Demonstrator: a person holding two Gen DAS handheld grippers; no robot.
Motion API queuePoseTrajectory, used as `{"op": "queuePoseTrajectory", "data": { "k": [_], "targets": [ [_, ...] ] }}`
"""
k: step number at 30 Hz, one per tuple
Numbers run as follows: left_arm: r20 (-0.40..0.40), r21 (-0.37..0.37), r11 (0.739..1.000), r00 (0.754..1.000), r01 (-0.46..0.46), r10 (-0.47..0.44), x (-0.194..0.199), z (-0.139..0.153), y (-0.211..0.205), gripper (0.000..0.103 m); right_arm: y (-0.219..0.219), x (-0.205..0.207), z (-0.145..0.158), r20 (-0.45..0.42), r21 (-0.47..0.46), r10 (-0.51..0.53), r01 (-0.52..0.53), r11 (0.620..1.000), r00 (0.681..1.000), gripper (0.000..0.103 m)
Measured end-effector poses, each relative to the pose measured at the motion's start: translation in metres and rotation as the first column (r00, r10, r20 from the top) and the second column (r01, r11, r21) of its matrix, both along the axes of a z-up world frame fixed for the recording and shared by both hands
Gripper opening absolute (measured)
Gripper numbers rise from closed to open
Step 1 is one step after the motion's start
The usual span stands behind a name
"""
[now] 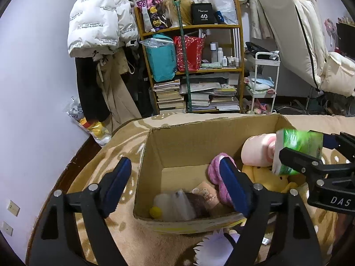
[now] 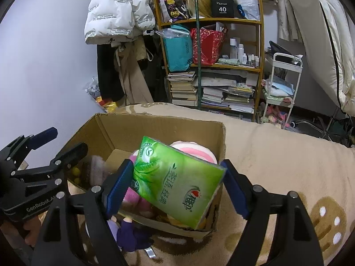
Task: Organize soft objects
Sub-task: 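Open both grippers to drop the two tissue packs into the box, then move the left gripper to the white-haired doll while the right gripper approaches the clear plastic bag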
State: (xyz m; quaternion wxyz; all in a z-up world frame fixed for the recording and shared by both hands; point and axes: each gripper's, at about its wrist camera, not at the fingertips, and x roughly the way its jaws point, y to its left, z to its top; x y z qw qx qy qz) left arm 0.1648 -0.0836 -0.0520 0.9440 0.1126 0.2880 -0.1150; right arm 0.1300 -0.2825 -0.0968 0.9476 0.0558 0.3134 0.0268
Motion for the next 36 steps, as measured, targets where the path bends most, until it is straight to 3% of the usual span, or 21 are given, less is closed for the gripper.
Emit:
{"op": "queuePoseTrajectory", "data": {
  "k": [6,9,20,24,31,36],
  "targets": [
    [-0.012,0.009,1.000,0.999,-0.029,0.029,-0.004,0.001,0.007,0.095,-0.003,-0.005,0.005,0.016,0.013,-0.004,0.004,1.000,1.000,0.095],
    [-0.010,-0.002,0.999,0.999,-0.051,0.051,-0.009,0.005,0.015,0.099,0.001,-0.012,0.009,0.033,-0.024,-0.006,0.007,1.000,0.999,0.103],
    [-0.070,-0.050,0.996,0.995,-0.069,0.066,-0.038,0.019,0.044,0.100,0.025,-0.055,0.031,0.077,-0.114,0.023,-0.014,0.993,0.997,0.103],
    [-0.080,-0.040,0.997,0.995,-0.058,0.055,-0.054,0.025,0.046,0.100,0.028,-0.073,0.033,0.067,-0.106,0.033,-0.026,0.994,0.997,0.103],
    [-0.085,0.019,0.999,0.996,-0.030,0.032,-0.085,0.029,0.041,0.100,0.029,-0.098,0.035,0.025,-0.081,0.021,-0.019,0.997,0.999,0.103],
    [-0.121,0.035,0.999,0.992,-0.031,0.035,-0.098,0.026,0.044,0.100,0.027,-0.109,0.030,-0.053,-0.058,-0.005,0.001,0.998,0.999,0.103]
  ]
}}
